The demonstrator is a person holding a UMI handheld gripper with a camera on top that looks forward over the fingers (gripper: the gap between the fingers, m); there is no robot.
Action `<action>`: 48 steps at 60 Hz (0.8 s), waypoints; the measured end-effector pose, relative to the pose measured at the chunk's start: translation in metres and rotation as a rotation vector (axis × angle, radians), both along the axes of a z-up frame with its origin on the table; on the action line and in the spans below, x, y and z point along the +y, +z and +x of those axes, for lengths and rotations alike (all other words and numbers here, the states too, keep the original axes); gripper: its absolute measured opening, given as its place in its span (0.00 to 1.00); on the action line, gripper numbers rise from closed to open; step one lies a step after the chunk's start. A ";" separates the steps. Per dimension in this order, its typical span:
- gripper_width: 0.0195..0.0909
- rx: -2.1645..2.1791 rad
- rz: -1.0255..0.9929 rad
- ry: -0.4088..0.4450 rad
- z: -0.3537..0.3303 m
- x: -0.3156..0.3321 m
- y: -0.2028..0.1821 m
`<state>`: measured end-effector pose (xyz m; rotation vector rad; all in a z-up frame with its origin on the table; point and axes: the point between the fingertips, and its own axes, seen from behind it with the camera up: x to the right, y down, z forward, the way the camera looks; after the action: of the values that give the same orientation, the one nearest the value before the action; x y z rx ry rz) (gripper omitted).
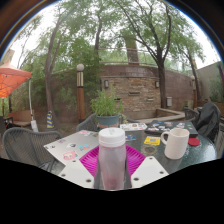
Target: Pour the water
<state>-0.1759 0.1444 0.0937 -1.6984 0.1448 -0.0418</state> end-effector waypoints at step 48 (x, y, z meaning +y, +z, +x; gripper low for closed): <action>0.12 2.131 0.095 0.147 0.169 0.047 0.095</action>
<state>-0.0068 0.1919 0.1891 -0.9472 1.4967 1.8360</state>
